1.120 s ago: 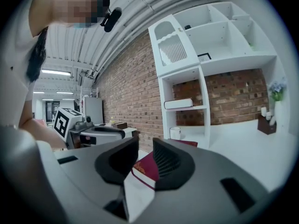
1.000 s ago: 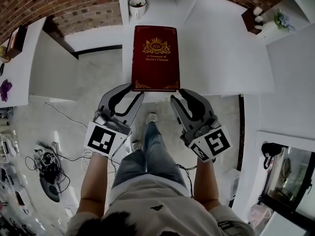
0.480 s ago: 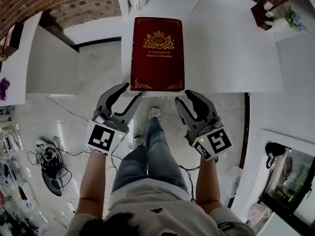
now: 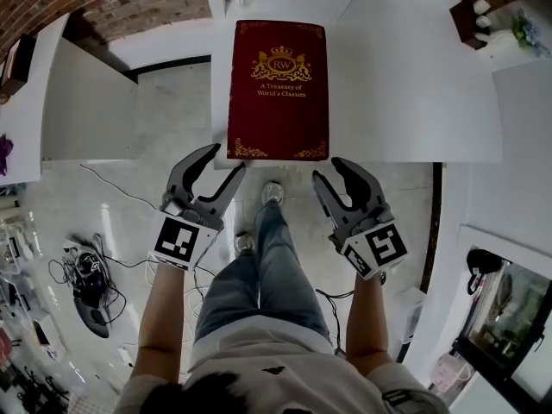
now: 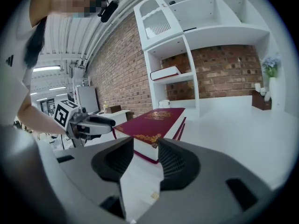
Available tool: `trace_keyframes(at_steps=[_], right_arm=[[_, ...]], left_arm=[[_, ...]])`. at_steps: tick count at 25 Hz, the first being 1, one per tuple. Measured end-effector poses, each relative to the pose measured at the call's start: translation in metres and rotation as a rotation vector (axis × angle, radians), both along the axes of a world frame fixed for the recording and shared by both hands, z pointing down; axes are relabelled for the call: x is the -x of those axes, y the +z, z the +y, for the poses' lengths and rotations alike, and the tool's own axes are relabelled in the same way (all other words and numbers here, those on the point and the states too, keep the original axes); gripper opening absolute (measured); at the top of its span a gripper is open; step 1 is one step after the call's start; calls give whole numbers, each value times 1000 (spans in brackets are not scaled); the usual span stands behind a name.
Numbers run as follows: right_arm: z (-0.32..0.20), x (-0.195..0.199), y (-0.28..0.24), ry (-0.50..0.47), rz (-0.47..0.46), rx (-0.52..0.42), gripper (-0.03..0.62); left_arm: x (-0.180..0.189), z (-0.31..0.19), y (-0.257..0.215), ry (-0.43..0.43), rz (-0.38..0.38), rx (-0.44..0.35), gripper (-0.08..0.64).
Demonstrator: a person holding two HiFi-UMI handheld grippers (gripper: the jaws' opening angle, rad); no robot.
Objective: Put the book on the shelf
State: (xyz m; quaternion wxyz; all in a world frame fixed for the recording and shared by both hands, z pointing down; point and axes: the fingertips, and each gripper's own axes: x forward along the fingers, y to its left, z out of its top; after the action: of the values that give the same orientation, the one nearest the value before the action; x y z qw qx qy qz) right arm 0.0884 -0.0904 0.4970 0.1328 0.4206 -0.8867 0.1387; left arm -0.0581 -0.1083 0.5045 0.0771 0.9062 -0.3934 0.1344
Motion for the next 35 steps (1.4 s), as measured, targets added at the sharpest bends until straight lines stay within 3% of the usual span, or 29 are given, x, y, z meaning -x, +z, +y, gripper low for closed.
trace_keyframes(at_steps=[10, 23, 29, 35], right_arm=[[-8, 1, 30, -27, 43, 40, 178], [-26, 15, 38, -109, 79, 11, 210], [-30, 15, 40, -76, 60, 17, 210], [-30, 19, 35, -58, 91, -4, 187]], left_arm=[[-4, -10, 18, 13, -8, 23, 198], [-10, -11, 25, 45, -11, 10, 212], [-10, -16, 25, 0, 25, 22, 225], [-8, -18, 22, -47, -3, 3, 221]])
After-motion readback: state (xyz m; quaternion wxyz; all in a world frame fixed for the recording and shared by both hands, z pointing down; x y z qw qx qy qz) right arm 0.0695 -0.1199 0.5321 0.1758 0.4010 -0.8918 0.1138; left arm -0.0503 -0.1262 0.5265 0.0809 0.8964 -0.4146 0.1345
